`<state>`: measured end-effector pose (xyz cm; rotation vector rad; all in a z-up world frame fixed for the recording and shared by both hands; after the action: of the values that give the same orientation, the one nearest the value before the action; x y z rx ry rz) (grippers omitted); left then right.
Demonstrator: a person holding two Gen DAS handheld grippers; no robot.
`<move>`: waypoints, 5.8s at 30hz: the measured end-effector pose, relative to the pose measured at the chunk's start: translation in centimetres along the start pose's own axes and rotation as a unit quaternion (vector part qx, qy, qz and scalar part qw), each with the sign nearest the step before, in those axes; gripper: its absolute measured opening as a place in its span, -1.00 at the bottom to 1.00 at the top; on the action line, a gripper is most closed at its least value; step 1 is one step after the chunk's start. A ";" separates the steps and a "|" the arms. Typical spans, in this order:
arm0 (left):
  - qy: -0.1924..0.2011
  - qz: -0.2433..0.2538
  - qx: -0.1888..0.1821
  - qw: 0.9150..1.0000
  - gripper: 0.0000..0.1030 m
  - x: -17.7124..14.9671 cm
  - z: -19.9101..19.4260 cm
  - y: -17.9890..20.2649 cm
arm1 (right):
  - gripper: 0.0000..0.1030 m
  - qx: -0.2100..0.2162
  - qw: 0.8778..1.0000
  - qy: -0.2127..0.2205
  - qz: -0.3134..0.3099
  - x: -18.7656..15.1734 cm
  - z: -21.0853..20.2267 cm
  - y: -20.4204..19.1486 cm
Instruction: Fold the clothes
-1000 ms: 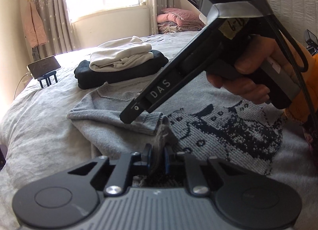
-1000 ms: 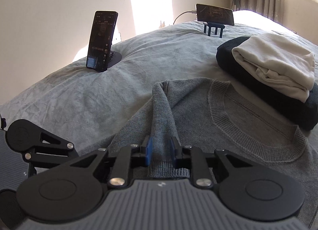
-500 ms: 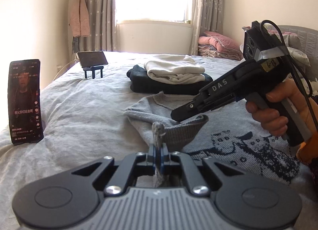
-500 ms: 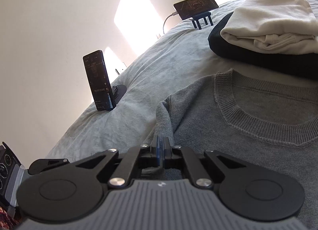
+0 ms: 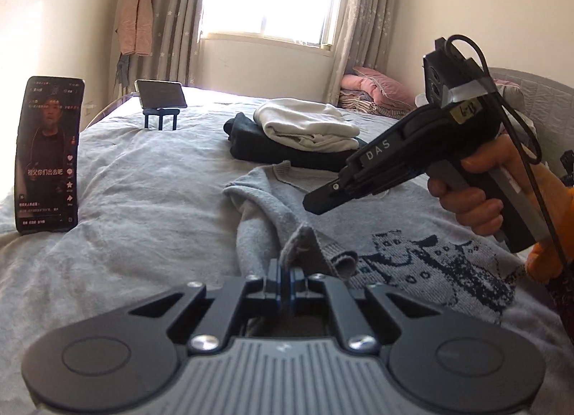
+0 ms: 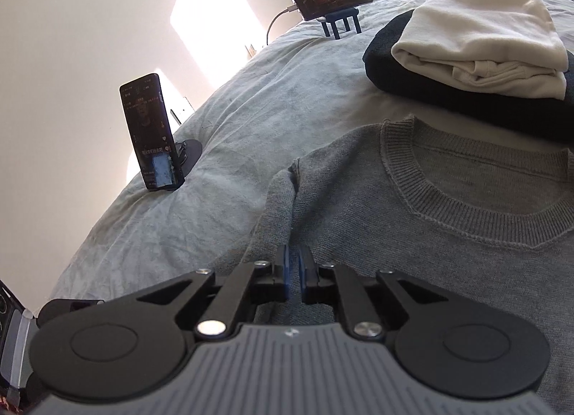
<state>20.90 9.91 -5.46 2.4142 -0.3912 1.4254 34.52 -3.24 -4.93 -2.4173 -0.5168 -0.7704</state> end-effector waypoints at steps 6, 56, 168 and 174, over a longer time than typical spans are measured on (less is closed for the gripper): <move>-0.023 0.060 -0.012 0.998 -0.92 -0.6 0.2 1.6 | -0.65 -0.004 0.998 -0.004 -0.069 -1.7 -0.8 -3.4; -0.018 -0.236 0.181 0.955 -0.77 -2.2 -4.6 -11.8 | -0.89 0.110 0.982 0.111 -0.103 7.1 11.3 -15.6; -0.125 -0.009 0.077 0.989 0.08 7.6 12.4 10.9 | -0.02 -0.281 0.956 0.082 0.022 -5.5 -13.1 17.4; -0.128 -0.017 0.044 0.991 -0.05 6.7 16.7 14.1 | -0.02 -0.228 0.971 0.065 0.015 -6.4 -11.3 16.8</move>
<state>31.94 -10.13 -5.45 2.6706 -0.3513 1.1430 33.40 -24.31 -7.52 -2.7538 -0.2689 -1.1276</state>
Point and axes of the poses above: each gripper's, at about its wrist camera, not at the fingertips, and z roughly the way its jaws point, y to its right, x to its top, the point moved 7 cm from there along z, roughly the way its jaws point, and after that the axes turned 3 degrees about -x, right-handed, at the moved point
